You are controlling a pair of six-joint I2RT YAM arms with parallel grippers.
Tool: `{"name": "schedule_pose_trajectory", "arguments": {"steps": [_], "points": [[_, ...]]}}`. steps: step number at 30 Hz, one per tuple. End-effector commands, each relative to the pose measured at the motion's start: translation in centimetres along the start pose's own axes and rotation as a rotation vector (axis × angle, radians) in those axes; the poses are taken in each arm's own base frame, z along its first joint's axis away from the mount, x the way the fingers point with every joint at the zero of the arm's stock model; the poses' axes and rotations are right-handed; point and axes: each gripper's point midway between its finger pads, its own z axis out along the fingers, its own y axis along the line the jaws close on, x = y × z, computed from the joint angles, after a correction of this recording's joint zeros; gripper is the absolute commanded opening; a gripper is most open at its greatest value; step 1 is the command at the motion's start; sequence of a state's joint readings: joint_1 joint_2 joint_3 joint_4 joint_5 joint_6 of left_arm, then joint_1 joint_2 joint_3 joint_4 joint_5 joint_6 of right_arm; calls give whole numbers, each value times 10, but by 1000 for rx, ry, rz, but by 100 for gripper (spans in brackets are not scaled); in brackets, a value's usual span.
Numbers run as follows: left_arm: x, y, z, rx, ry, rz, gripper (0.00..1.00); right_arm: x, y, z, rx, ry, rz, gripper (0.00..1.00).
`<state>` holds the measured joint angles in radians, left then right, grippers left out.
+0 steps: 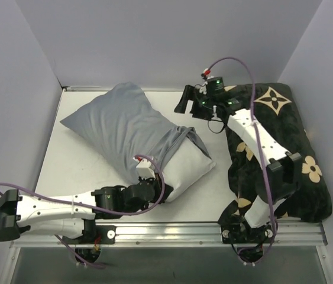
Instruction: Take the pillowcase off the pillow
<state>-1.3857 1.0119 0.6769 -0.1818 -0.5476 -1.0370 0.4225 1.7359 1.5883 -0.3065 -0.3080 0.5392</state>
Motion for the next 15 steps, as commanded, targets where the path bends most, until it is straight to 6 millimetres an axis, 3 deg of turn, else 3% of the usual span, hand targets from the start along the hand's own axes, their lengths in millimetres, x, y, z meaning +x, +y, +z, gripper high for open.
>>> {"name": "schedule_pose_trajectory", "arguments": {"steps": [1,2,4,5,7,8,10,11,12,14,15], "points": [[-39,-51,1,107,-123,-61,0,5,-13,-52,80,-61,22,93],[-43,-57,3,120,-134,-73,0,6,-13,-70,82,-85,19,94],[-43,-54,8,101,-144,-71,0,29,-33,-77,127,-48,52,100],[-47,-60,9,117,-161,-93,0,35,-31,-95,108,-69,62,100],[-49,-60,13,113,-170,-103,0,52,-30,-109,87,-80,101,100],[-52,-58,15,103,-182,-110,0,77,-30,-117,63,-78,92,100],[-56,-61,18,116,-190,-117,0,100,-31,-125,60,-77,69,100],[-59,-62,18,120,-194,-123,0,104,-31,-137,62,-121,52,100],[-60,-62,20,117,-198,-120,0,129,-39,-133,75,-82,52,100],[-65,-67,20,126,-205,-114,0,140,-37,-138,31,-96,100,100],[-64,-68,21,131,-200,-110,0,161,-50,-129,58,-60,121,100]]}}
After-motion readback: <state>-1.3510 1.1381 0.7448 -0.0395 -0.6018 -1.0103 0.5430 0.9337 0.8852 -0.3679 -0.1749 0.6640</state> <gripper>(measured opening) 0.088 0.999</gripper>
